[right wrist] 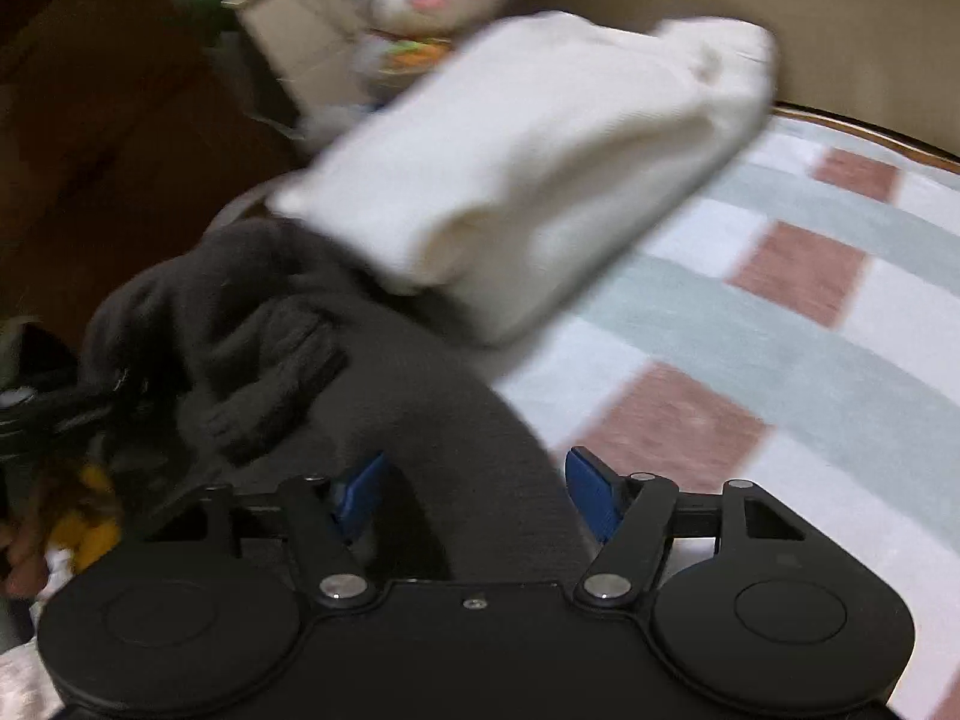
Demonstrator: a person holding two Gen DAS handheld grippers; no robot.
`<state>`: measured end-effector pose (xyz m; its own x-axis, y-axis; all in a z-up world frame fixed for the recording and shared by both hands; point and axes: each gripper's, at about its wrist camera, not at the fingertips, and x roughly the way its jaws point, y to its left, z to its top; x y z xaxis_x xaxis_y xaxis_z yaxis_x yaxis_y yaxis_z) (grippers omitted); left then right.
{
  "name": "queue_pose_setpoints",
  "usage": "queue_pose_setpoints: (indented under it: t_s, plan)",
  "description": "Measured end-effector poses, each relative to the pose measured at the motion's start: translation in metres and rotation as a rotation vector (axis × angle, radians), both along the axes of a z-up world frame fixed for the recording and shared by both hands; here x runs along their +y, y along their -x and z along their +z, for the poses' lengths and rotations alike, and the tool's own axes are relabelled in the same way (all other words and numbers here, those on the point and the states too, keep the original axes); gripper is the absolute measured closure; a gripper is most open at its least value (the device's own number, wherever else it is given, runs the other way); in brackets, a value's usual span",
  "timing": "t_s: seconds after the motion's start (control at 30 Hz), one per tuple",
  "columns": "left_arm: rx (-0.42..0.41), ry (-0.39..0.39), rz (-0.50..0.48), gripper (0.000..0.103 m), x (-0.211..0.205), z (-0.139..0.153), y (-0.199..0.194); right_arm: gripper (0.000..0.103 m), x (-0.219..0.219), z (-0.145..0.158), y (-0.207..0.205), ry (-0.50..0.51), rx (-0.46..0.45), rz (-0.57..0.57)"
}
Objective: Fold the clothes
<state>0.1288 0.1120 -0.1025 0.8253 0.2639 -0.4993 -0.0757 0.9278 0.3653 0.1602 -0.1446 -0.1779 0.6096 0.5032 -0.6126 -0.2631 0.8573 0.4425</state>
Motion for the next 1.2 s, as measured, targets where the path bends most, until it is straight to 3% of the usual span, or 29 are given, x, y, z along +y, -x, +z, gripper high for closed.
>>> queue_pose_setpoints:
  t_s: [0.1,0.17,0.33,0.47,0.53,0.6,0.63,0.67,0.7,0.77,0.83,0.97,1.03,1.13,1.2]
  plan:
    - [-0.123,-0.096,0.056,0.091,0.008,0.025,0.019,0.031,0.01,0.003,0.003,0.016,-0.015,0.042]
    - [-0.167,-0.099,0.072,0.091,0.02,0.041,0.028,0.031,0.014,0.002,0.002,0.044,-0.008,0.057]
    - [-0.246,-0.08,0.067,0.091,0.046,0.083,0.054,0.025,0.028,-0.004,-0.005,0.085,0.011,0.069]
    - [-0.3,-0.056,0.048,0.091,0.058,0.119,0.078,0.02,0.043,-0.007,-0.017,0.025,0.039,0.104]
    - [-0.328,-0.056,0.028,0.091,0.059,0.134,0.09,0.016,0.048,-0.015,-0.018,-0.079,0.086,0.141]
    - [-0.347,0.012,-0.015,0.091,0.061,0.149,0.103,0.014,0.058,-0.023,-0.009,-0.132,0.109,0.164]
    - [-0.351,0.049,-0.035,0.091,0.062,0.156,0.109,0.015,0.066,-0.022,0.002,-0.101,0.061,0.182]
    - [-0.353,0.074,-0.052,0.091,0.061,0.161,0.114,0.03,0.073,-0.019,0.009,-0.057,0.03,0.196]
    - [-0.361,0.082,-0.065,0.091,0.058,0.166,0.118,0.06,0.078,-0.016,0.014,-0.015,0.019,0.194]
    - [-0.382,0.069,-0.082,0.091,0.05,0.172,0.126,0.079,0.074,-0.005,0.02,0.012,0.006,0.148]
    - [-0.403,0.061,-0.099,0.091,0.043,0.174,0.13,0.083,0.057,0.015,0.026,0.004,-0.031,0.069]
    - [-0.464,0.039,-0.135,0.091,0.024,0.185,0.139,0.084,0.011,0.071,0.047,0.09,-0.189,-0.076]
    - [-0.486,0.076,-0.157,0.091,0.017,0.196,0.142,0.085,-0.02,0.099,0.06,0.073,-0.224,-0.155]
    - [-0.53,0.153,-0.193,0.092,0.009,0.217,0.153,0.085,-0.059,0.14,0.09,0.123,-0.292,-0.244]
    - [-0.563,0.156,-0.224,0.092,-0.001,0.228,0.161,0.085,-0.084,0.167,0.114,0.147,-0.331,-0.296]
